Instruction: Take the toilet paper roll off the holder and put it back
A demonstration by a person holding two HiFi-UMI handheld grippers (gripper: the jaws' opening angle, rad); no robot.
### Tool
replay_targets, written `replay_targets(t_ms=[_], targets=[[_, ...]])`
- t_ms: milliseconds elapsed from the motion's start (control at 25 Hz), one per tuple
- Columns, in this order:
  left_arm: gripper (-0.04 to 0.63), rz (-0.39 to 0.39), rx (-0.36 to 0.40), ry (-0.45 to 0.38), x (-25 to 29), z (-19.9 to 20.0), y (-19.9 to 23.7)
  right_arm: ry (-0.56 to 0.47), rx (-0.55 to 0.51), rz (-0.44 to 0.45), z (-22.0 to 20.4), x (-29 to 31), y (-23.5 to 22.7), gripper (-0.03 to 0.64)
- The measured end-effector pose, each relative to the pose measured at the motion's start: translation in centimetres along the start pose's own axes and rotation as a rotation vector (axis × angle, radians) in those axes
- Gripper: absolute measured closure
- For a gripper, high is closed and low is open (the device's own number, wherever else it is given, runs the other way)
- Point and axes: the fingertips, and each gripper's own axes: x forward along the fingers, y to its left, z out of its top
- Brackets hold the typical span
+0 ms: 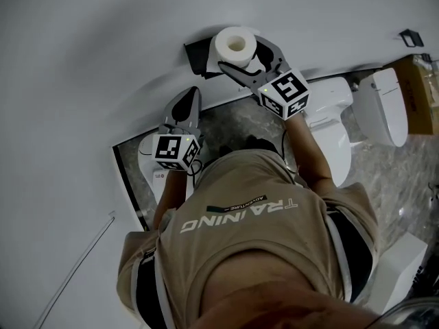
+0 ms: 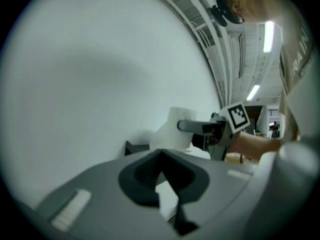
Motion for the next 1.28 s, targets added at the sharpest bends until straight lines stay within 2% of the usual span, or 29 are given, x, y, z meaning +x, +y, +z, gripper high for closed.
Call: replay_targets(t_ms=[400, 760, 960, 1280], targets=[[0.595, 0.009, 0.005, -0.019, -2.4, -0.2, -4.0, -0.021, -0.011, 0.028, 0.6, -4.7, 2.8, 0.273], [0.595, 0.057, 0.006, -0.016, -4.3, -0.2, -9.8, -0.042, -0.017, 0.087, 1.1, -11.3, 5.0, 0.273], [0.595, 0.113, 0.014, -0.021, -6.4, -0.7, -13.4, -0.048, -0.007, 0.13, 0.5, -15.4, 6.7, 0.273], [0.595, 0.169, 0.002, 0.018, -10.3, -2.6, -17.9, -0.052, -0.054, 0.183, 0.4, -19.2, 9.0, 0.273]])
